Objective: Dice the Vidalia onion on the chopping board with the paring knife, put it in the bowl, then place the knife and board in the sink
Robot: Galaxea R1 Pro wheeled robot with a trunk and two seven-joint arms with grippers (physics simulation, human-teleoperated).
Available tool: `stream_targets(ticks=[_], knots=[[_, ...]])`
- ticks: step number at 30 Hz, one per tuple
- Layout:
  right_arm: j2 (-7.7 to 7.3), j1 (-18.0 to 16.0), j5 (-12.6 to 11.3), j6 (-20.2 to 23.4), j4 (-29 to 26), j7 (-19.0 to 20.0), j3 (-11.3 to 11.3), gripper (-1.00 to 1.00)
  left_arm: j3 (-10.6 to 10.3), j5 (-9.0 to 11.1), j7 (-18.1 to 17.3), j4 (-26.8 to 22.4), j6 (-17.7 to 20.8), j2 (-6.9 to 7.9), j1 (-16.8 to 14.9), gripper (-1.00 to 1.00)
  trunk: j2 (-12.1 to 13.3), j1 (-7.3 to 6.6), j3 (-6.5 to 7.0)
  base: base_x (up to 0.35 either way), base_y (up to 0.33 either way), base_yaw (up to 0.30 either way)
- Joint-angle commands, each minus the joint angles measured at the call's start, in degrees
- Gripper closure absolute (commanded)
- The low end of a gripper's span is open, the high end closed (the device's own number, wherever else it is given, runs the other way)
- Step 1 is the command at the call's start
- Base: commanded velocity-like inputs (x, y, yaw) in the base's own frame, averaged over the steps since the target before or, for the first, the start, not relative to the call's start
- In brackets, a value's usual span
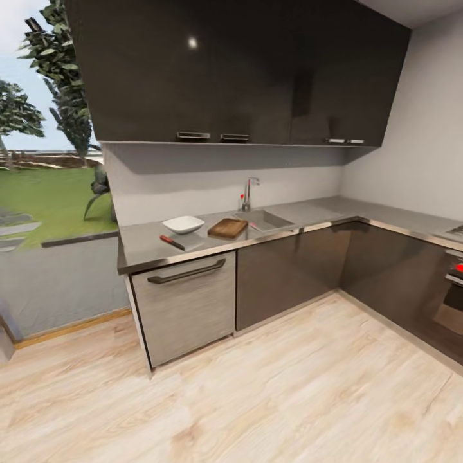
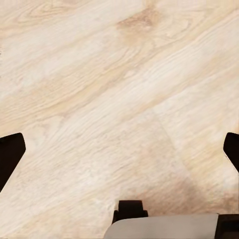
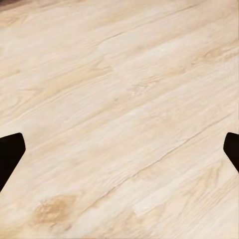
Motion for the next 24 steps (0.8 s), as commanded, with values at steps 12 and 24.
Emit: stream_targets(ticks=[12,24], knots=[[0.02,0.0,0.0,-0.1,0.1,-0.3,0.0,-1.0,-0.1,0.0,0.0,0.5,-0.1,-0.04,0.0,-1.0,0.0,0.03,-0.05,0.312,-0.149,0.264],[0.01,0.0,0.1,-0.1,0.1,-0.3,0.0,-1.0,-0.1,0.0,0.0,0.9,-0.1,-0.04,0.0,-1.0,0.0,0.03,-0.05,0.272,-0.171,0.27]])
